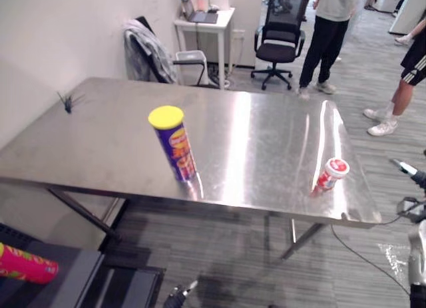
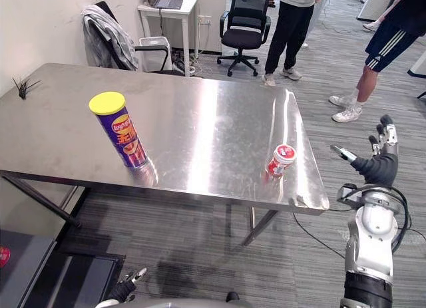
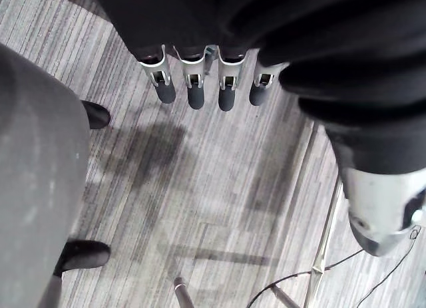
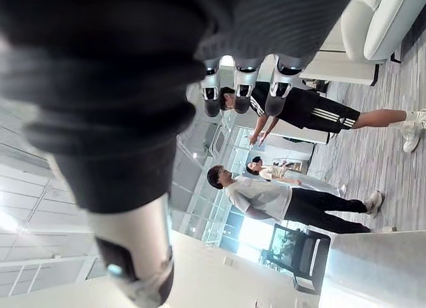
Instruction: Put the gum and the chips on the shelf.
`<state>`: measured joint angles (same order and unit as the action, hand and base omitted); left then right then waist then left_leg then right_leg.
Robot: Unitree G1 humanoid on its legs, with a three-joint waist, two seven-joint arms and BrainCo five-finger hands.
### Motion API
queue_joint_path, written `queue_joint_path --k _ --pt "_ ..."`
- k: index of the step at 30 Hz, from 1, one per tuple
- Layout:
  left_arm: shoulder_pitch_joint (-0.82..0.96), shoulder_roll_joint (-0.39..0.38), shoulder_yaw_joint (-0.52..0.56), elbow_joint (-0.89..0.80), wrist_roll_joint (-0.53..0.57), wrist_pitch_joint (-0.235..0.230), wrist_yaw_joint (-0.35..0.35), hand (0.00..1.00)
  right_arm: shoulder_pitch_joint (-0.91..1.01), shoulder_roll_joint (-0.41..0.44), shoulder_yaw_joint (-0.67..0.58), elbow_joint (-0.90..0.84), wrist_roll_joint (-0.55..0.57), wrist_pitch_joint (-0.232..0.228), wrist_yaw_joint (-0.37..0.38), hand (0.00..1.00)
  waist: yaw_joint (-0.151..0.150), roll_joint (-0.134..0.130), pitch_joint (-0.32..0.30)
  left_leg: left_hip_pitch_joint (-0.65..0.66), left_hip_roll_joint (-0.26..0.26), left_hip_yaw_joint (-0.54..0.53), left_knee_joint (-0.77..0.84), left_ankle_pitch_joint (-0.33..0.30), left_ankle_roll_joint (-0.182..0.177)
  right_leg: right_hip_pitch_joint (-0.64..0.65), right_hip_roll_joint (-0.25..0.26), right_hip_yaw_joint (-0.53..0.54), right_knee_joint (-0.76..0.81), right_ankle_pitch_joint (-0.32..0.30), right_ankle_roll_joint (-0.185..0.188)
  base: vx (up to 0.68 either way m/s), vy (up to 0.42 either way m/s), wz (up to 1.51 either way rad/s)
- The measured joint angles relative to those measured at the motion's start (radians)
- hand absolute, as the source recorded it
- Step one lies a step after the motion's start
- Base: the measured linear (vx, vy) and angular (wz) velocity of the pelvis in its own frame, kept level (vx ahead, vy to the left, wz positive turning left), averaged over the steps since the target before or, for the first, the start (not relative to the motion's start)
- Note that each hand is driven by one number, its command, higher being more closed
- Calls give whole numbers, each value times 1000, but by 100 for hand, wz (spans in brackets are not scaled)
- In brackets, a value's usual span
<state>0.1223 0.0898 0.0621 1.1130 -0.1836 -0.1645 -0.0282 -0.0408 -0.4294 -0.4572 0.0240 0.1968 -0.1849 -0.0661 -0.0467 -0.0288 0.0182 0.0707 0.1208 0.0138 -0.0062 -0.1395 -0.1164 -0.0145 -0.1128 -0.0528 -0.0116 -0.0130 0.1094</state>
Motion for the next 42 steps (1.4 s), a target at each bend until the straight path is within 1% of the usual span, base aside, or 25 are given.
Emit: queue_joint_path --k 3,8,12,14,15,16,18,19,25,28,29,32,42 --pt "0 1 -14 2 1 0 -1 0 -9 -9 16 36 0 3 12 0 0 -1 2 -2 0 -9 -11 12 1 0 1 -10 -3 -1 -2 -27 -12 9" --pt "-1 1 -29 1 1 0 -9 0 -39 -26 78 113 -2 14 22 0 -2 0 2 -17 -2 -28 -24 26 -1 -9 -2 -27 -3 -1 -2 -2 2 11" --pt "-1 1 -38 -2 0 0 -16 0 -65 -26 80 138 -4 22 21 0 2 3 5 -34 -3 -32 -25 28 0 -23 -3 -34 -4 -1 -2 23 12 5" --pt "-2 2 -48 -4 0 0 -16 0 -84 -27 80 154 -37 28 15 0 3 2 5 -46 -4 -32 -26 28 0 -34 -3 -35 -4 -1 -2 32 14 1" --pt "-4 3 -51 -9 -1 0 -16 0 -98 -30 85 156 -42 28 11 0 3 11 11 -50 -5 -35 -25 28 0 -37 -4 -37 -4 -1 -2 25 11 3" --pt "-5 4 -52 -11 -2 -1 -16 0 -102 -34 88 159 -42 28 9 0 3 3 20 -51 -5 -36 -25 28 0 -37 -4 -38 -4 -1 -2 30 11 6" --pt "-10 11 -60 -12 -7 -1 -16 0 -123 -46 107 185 -43 29 9 0 1 7 27 -52 -4 -46 -25 28 0 -36 -4 -44 -4 -1 -2 34 8 8" --pt "-11 14 -66 -15 -8 -1 -16 0 -135 -47 113 192 -43 30 8 0 -2 3 34 -52 -4 -51 -25 28 0 -37 -4 -46 -4 0 -2 44 11 9" --pt "-13 24 -85 -40 -11 -3 -16 0 -177 -48 166 193 -46 30 12 0 1 -7 56 -53 -5 -50 -25 28 0 -38 -6 -47 -4 2 0 7 2 1" --pt "-14 24 -86 -46 -12 -9 -16 0 -188 -49 192 193 -79 30 14 0 7 -5 61 -71 -7 -49 -20 28 0 -56 -8 -46 -3 12 1 -2 4 -1" --pt "-18 22 -87 -49 -12 -9 -15 0 -194 -50 198 193 -80 30 23 0 10 -1 72 -73 -7 -50 -16 28 0 -56 -8 -46 -4 20 -1 0 0 0" --pt "-20 22 -87 -51 -12 -10 -15 0 -194 -53 201 189 -81 30 27 0 20 -3 73 -79 -12 -53 -8 28 0 -55 -15 -47 -4 22 1 -20 10 4" --pt "-20 23 -86 -53 -12 -11 -15 0 -193 -55 223 179 -91 30 31 0 21 -5 75 -84 -23 -58 -6 39 12 -55 -24 -49 -4 25 4 -47 -7 2"
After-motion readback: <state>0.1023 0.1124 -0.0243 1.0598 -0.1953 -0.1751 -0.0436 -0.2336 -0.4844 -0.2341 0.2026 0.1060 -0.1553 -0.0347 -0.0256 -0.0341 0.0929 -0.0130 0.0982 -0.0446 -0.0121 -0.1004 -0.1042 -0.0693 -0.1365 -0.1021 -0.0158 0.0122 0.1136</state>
